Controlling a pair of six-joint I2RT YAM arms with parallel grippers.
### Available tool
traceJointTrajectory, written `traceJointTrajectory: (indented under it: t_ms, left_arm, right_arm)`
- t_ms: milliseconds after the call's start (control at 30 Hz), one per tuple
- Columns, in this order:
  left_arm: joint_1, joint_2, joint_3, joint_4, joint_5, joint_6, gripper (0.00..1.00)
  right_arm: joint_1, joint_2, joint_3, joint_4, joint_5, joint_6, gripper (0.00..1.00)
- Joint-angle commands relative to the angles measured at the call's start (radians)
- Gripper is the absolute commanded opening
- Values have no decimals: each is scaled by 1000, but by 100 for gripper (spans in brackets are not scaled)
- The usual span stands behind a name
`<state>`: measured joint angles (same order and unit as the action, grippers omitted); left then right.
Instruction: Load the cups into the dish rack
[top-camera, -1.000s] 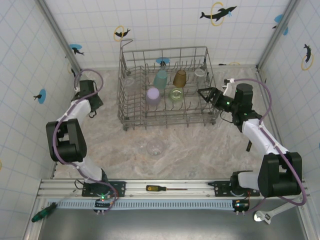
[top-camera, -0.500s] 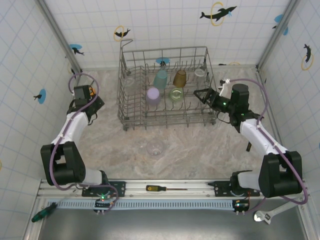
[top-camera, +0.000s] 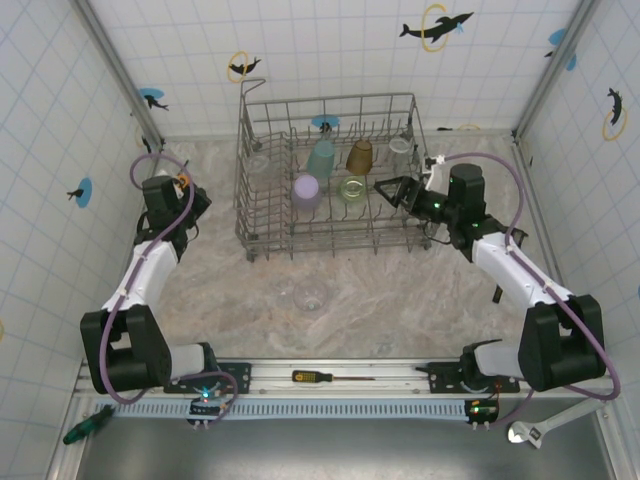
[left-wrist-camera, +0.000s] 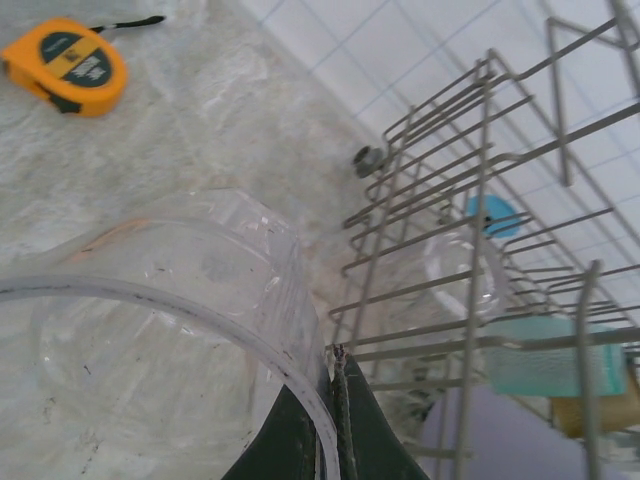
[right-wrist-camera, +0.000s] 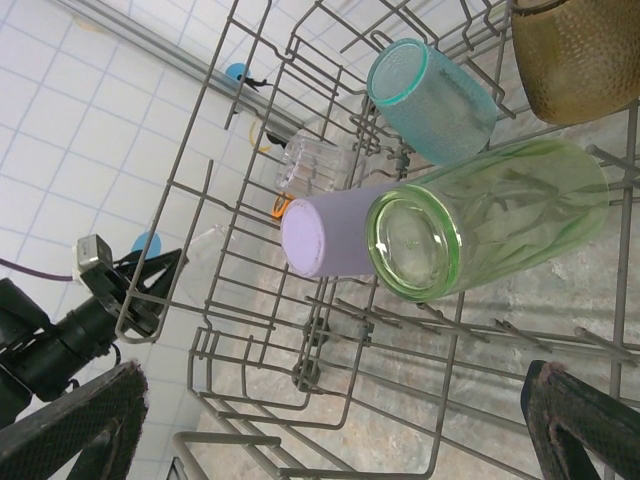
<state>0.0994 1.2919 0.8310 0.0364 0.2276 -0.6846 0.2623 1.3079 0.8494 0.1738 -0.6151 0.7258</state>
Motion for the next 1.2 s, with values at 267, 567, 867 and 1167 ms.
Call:
traceJointTrajectory:
  t_ms: [267, 567, 867, 1167]
  left_arm:
    - [5, -44, 5, 242, 129, -90, 0]
    - [5, -63, -10, 404, 220, -129, 0]
    - [3, -87, -50, 615, 344, -188, 0]
    - [-30, -73, -33, 653, 392, -262, 0]
  right_arm:
    - [45, 30, 63, -28, 38, -28, 100]
    - [59, 36, 82, -89, 86, -83, 99]
    - [69, 60, 85, -64, 54, -74, 100]
    - [105, 108, 153, -77, 53, -83, 99]
